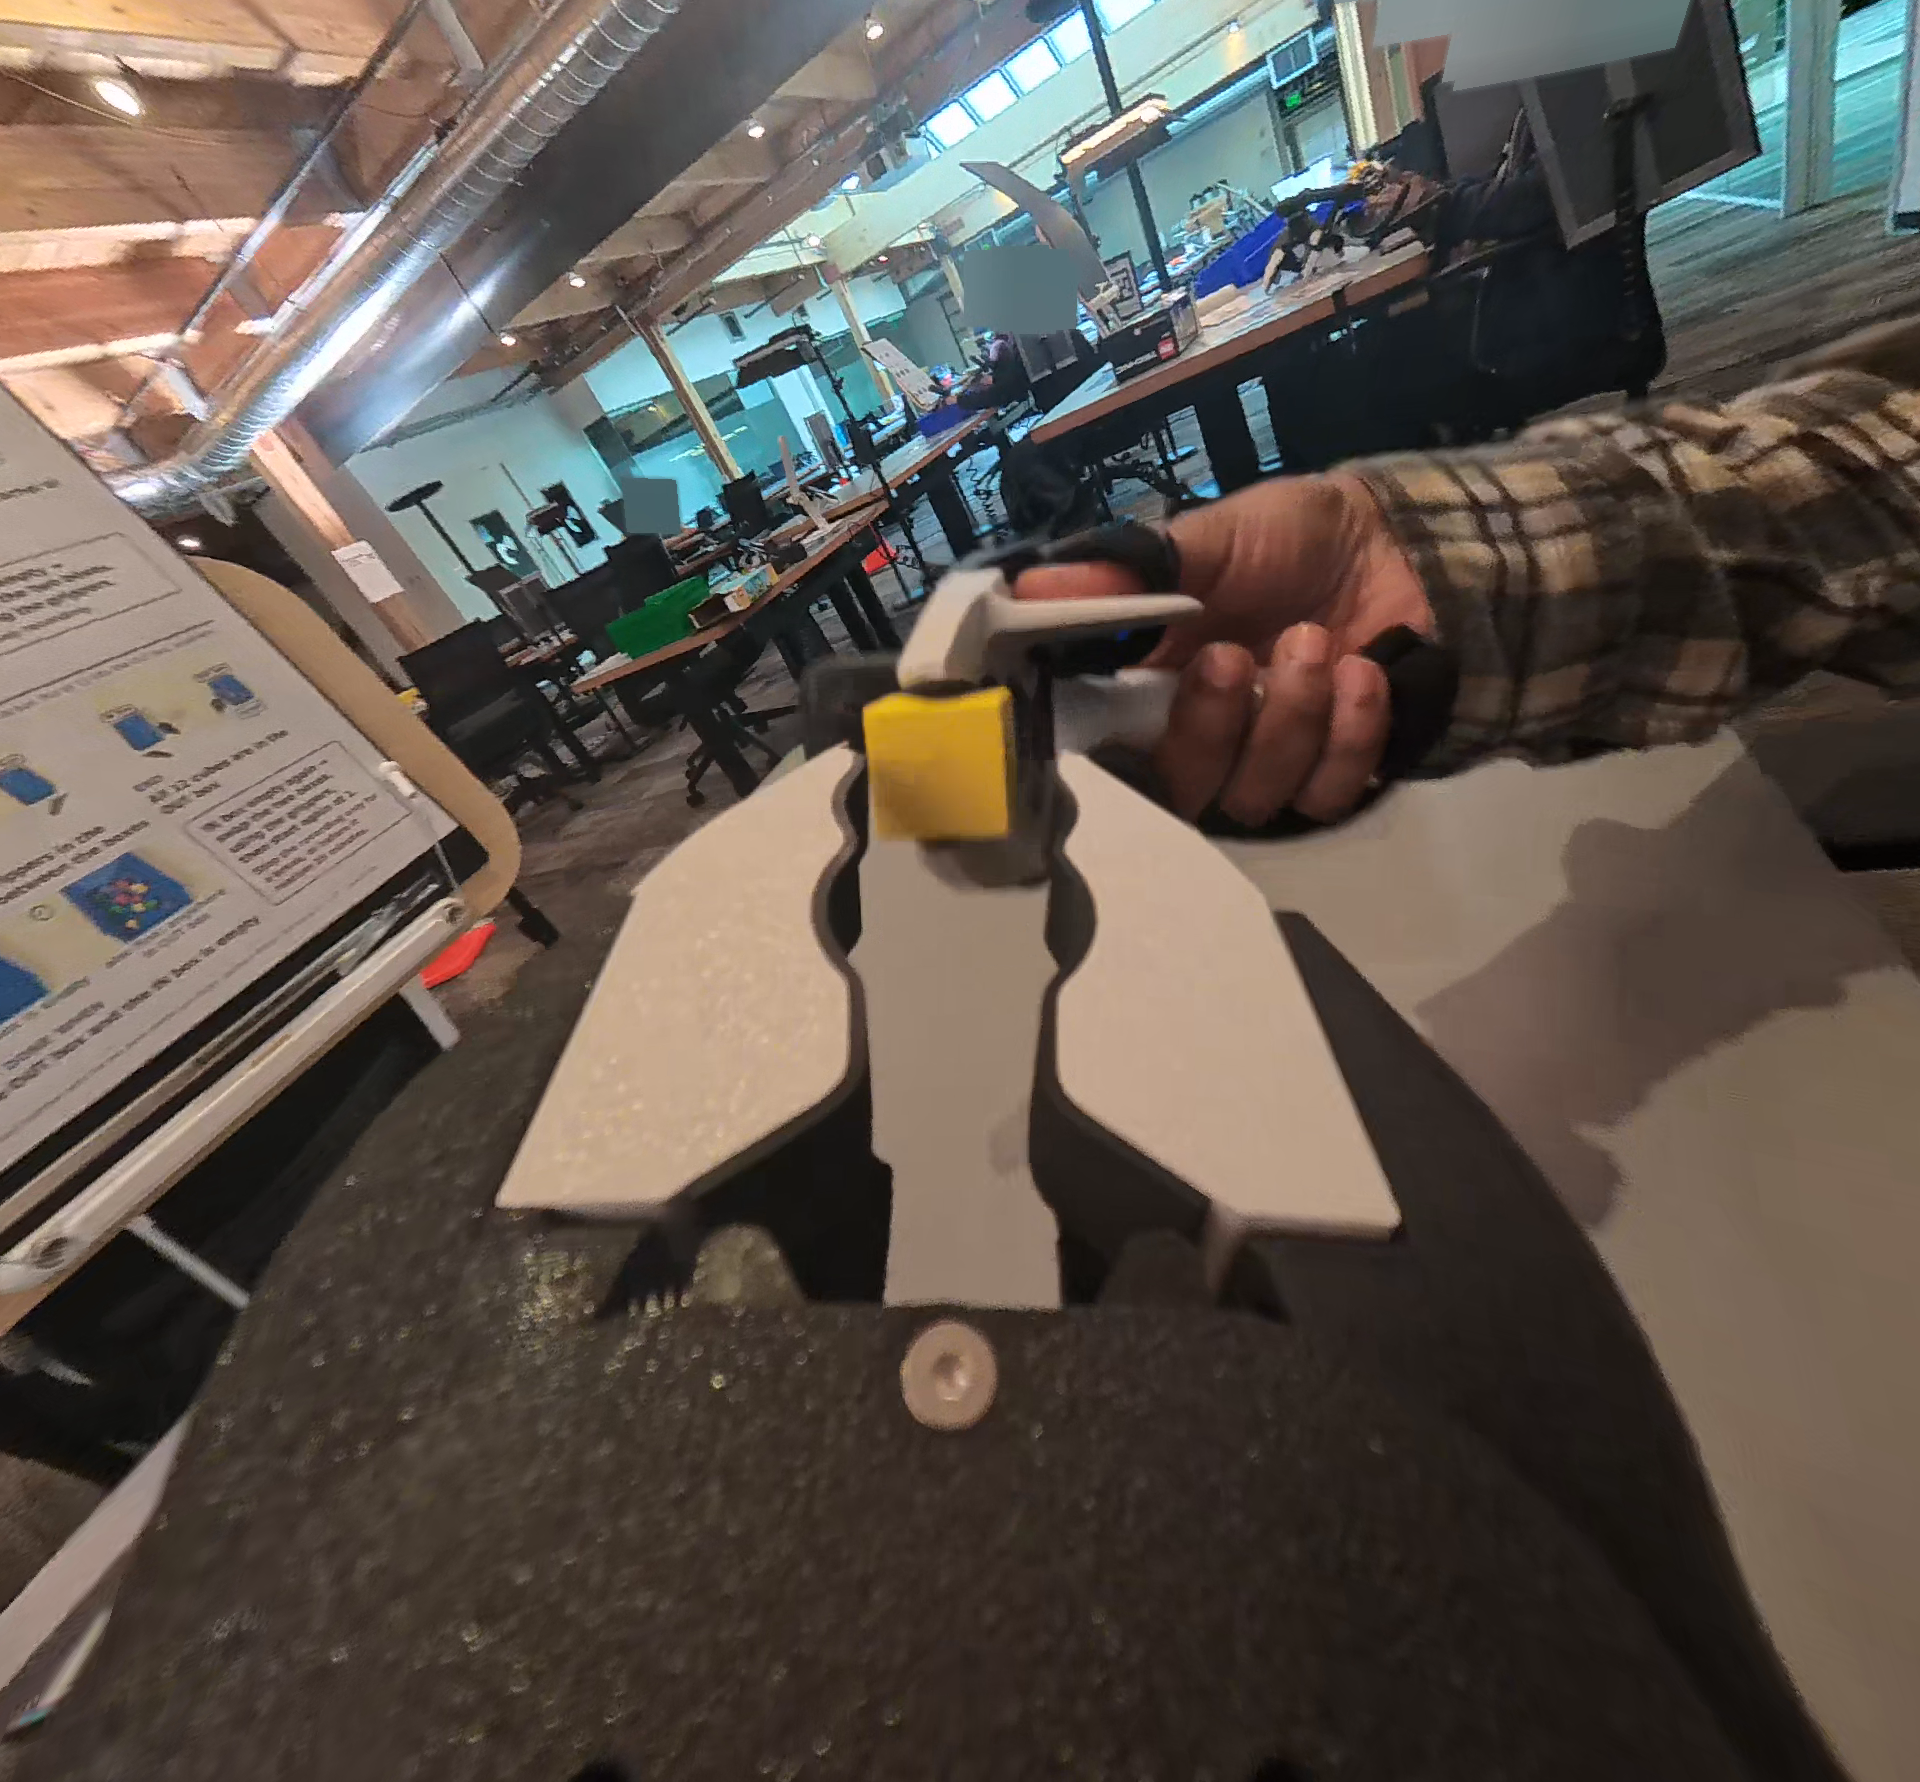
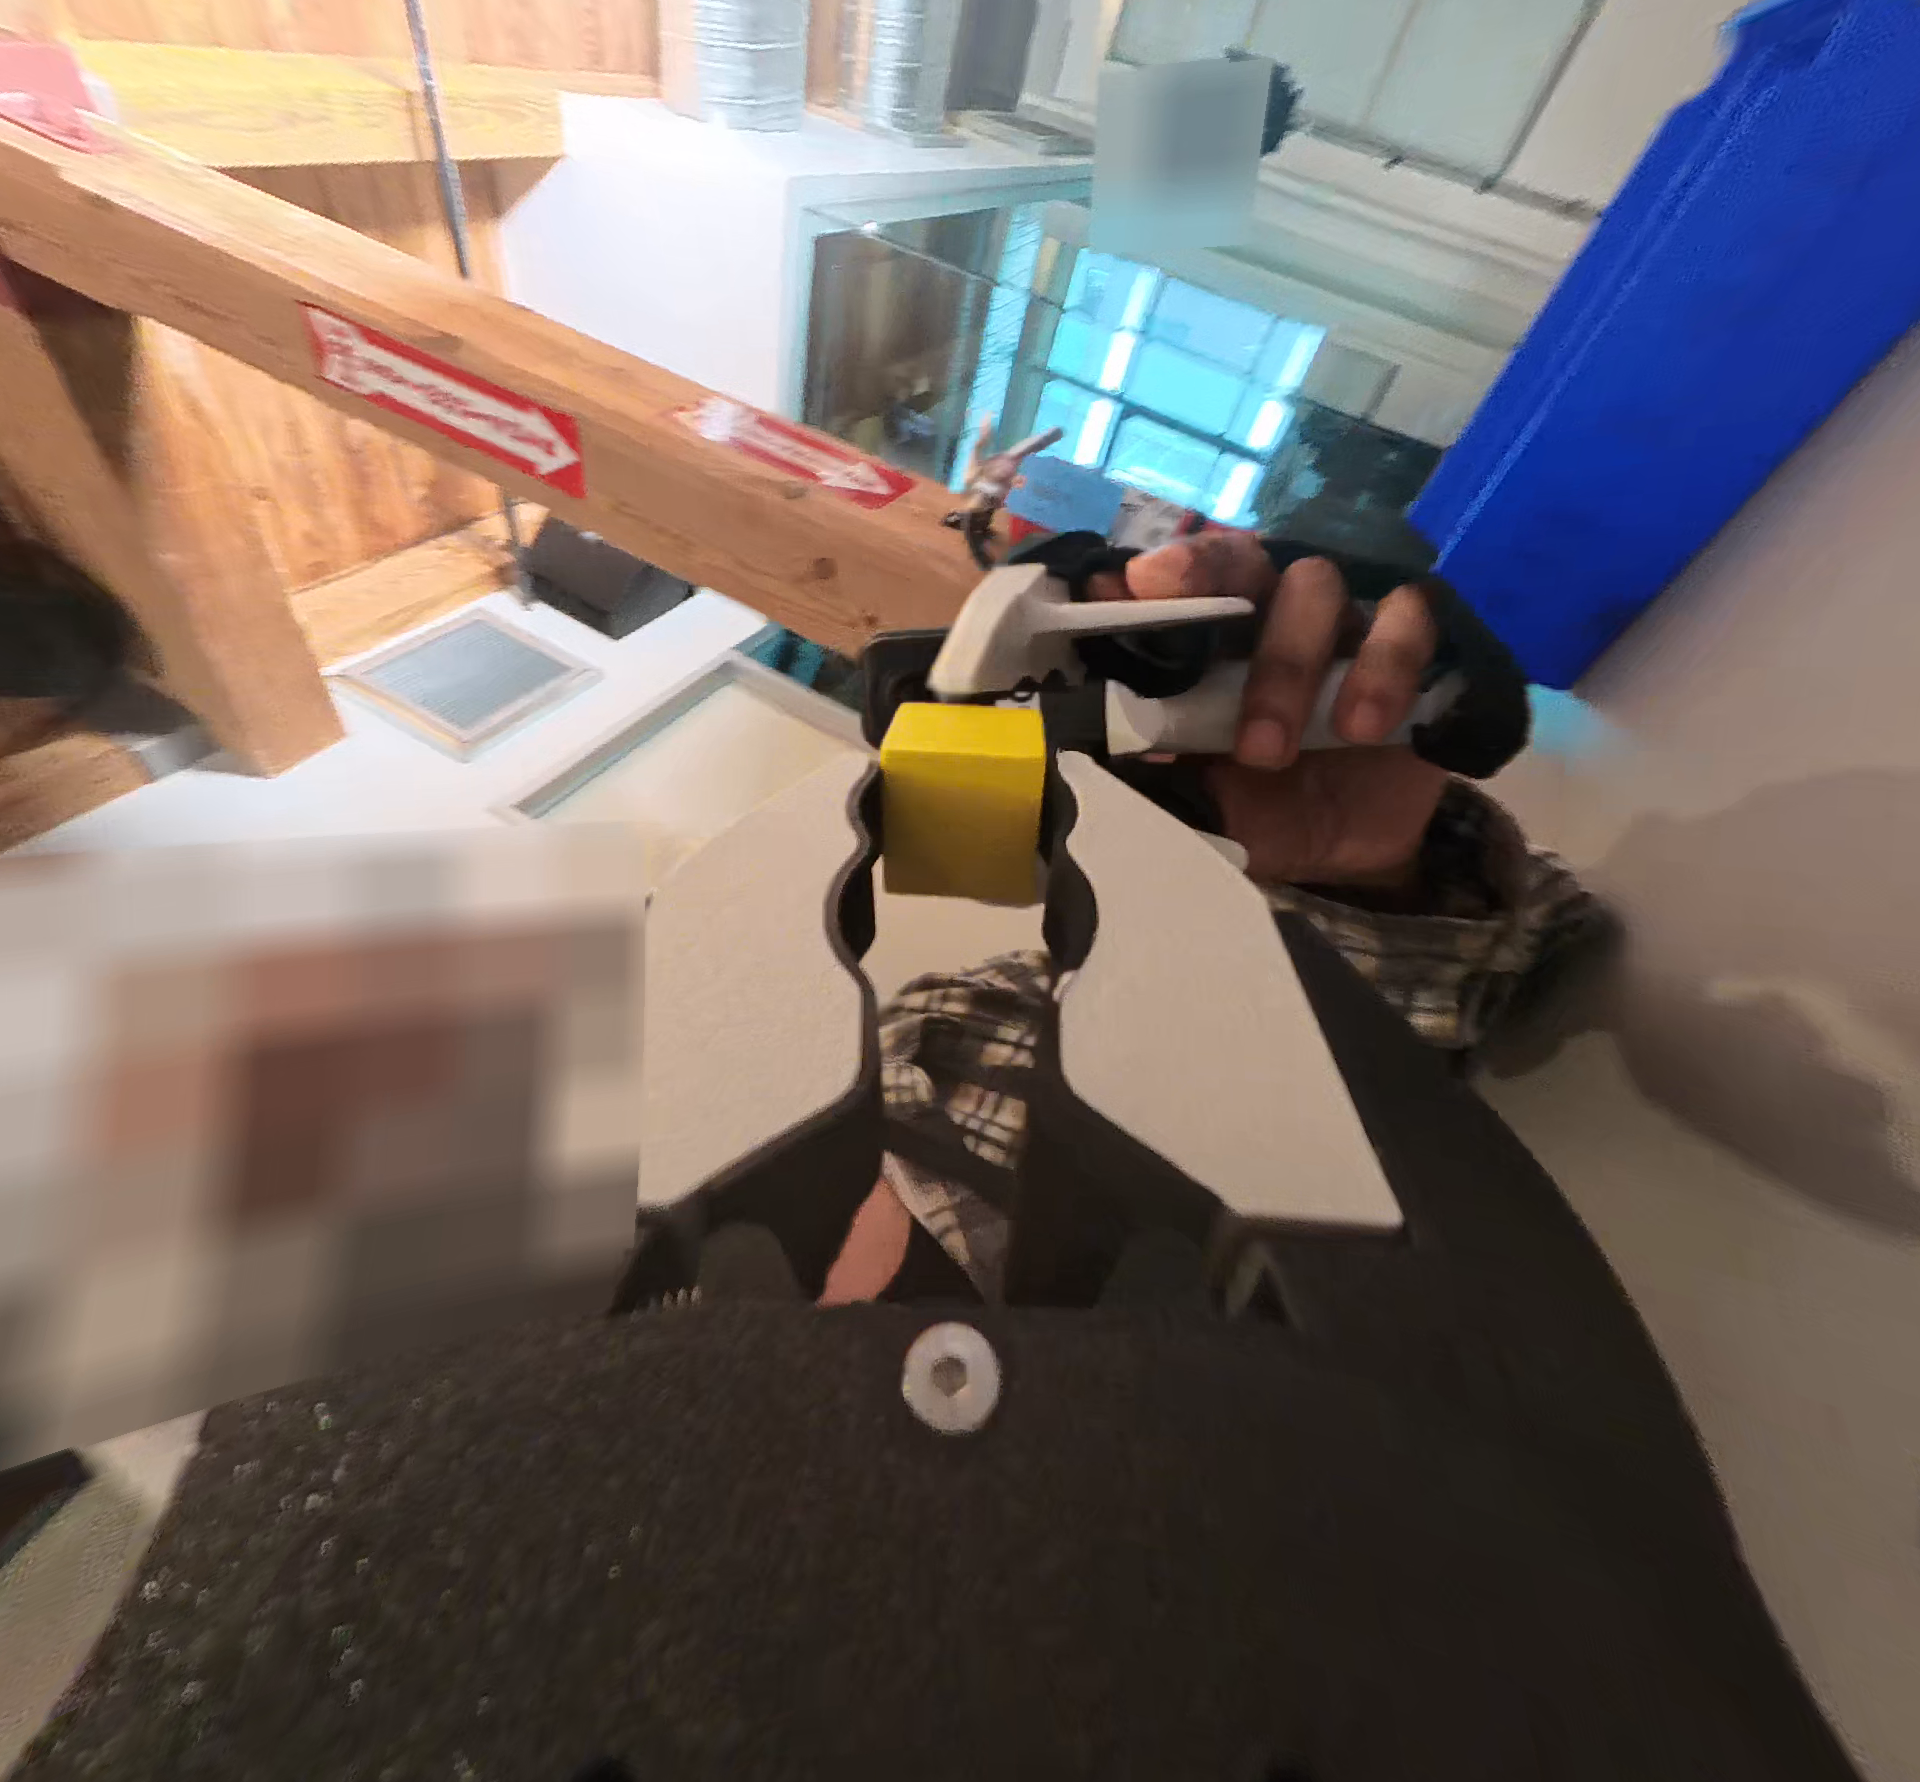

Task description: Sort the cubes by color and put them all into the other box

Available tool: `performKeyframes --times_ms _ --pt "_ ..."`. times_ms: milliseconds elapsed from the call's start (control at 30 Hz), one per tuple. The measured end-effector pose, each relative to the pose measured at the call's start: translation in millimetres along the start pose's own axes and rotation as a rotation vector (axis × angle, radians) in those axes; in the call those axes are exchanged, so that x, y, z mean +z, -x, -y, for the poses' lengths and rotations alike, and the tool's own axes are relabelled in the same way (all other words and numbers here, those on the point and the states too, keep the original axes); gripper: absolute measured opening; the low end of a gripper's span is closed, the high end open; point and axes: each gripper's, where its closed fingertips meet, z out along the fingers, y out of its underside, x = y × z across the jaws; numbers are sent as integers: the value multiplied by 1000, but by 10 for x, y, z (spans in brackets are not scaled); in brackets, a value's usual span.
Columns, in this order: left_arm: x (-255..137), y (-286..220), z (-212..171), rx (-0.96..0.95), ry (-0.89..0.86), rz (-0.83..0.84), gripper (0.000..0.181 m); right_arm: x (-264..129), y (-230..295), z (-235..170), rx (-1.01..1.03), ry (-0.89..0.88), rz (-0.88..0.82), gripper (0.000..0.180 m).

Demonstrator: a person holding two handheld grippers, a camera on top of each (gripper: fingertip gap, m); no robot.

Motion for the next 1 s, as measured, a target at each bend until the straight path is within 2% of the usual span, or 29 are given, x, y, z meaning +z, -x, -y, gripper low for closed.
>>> performKeyframes --times_ms 100,167,233,333,400,433,567,900,933,967,1000 --pt "70 -50 -126 -68 36 -30 54 -627 189 208 -137 -77 -255 28" --pt "100 -95 -263 -113 64 -52 61 -1338 314 393 -270 -129 -581 28" --pt "119 -147 -405 -138 82 -70 61 -2260 497 549 -370 -180 -974 28" --pt "166 -244 -554 -182 106 -108 59 -3579 822 555 -368 -219 -1454 28" --pt "209 -314 -594 -185 123 -133 59 -4173 892 423 -284 -208 -1630 28" --pt "226 -345 -609 -173 132 -139 59 -4353 861 329 -229 -190 -1664 29" --pt "258 -461 -680 -120 168 -163 55 -4539 543 -78 -71 -65 -1660 29" --pt "288 -569 -781 -126 199 -208 50 -4337 -9 -727 38 230 -1617 29" --pt "288 -573 -783 -125 201 -209 51 -4340 -3 -770 51 253 -1626 32" --pt "287 -573 -784 -126 202 -208 51 -4358 46 -773 45 262 -1654 49" --pt "283 -565 -782 -127 203 -205 52 -4370 150 -741 22 263 -1685 58"
